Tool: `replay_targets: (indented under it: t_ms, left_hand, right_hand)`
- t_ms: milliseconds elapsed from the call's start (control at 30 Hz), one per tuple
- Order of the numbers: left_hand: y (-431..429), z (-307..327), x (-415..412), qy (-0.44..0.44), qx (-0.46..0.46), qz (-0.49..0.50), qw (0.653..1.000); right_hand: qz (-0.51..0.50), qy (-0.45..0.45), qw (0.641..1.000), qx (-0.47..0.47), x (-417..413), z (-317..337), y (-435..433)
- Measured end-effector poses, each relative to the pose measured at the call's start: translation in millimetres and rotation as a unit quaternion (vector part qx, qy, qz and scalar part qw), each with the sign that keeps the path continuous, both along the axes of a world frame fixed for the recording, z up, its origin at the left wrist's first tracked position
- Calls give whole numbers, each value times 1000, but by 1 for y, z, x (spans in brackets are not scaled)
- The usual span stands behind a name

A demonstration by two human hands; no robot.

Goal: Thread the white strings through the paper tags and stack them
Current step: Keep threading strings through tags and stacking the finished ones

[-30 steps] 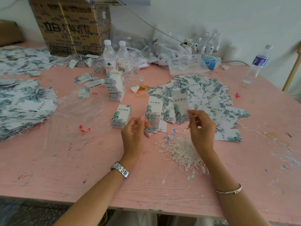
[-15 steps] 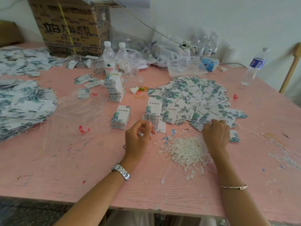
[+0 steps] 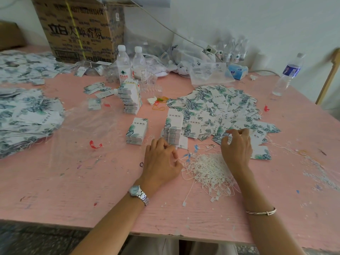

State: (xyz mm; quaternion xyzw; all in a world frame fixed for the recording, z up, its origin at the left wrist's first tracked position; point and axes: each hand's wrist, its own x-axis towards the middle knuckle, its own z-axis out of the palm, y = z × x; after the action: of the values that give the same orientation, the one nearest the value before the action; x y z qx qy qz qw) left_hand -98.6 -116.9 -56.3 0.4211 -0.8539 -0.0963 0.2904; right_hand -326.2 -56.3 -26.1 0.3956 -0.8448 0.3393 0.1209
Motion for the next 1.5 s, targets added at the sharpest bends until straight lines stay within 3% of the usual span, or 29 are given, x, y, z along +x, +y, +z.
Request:
replay_targets:
  t_ms: [233,367,567,767,900,1200,1500]
  left_hand:
    - [2,2,1,27,-1,7,1000]
    - [2,4,2,92,-21,9,995]
    - [3,9,3,162,-41,4,986]
    - [3,11,3,206,-73,-18,976]
    - [2,13,3,240,-102,-17,965]
    - [-2,12,5,323,-43,68,943]
    - [-3,11,6,352,-45,77,932]
  right_hand:
    - [57,7,998,-41,8,2,0]
    - [137,4,988,-66,18,6,2]
    - [330,8,943,-47,35,7,5]
    - [424,-47,904,-22,48,8,6]
    - [438,-56,897,-14,50,6,4]
    - [451,-266,848,-81,39,7,5]
    - [418,-446,768,-192,29,16,3]
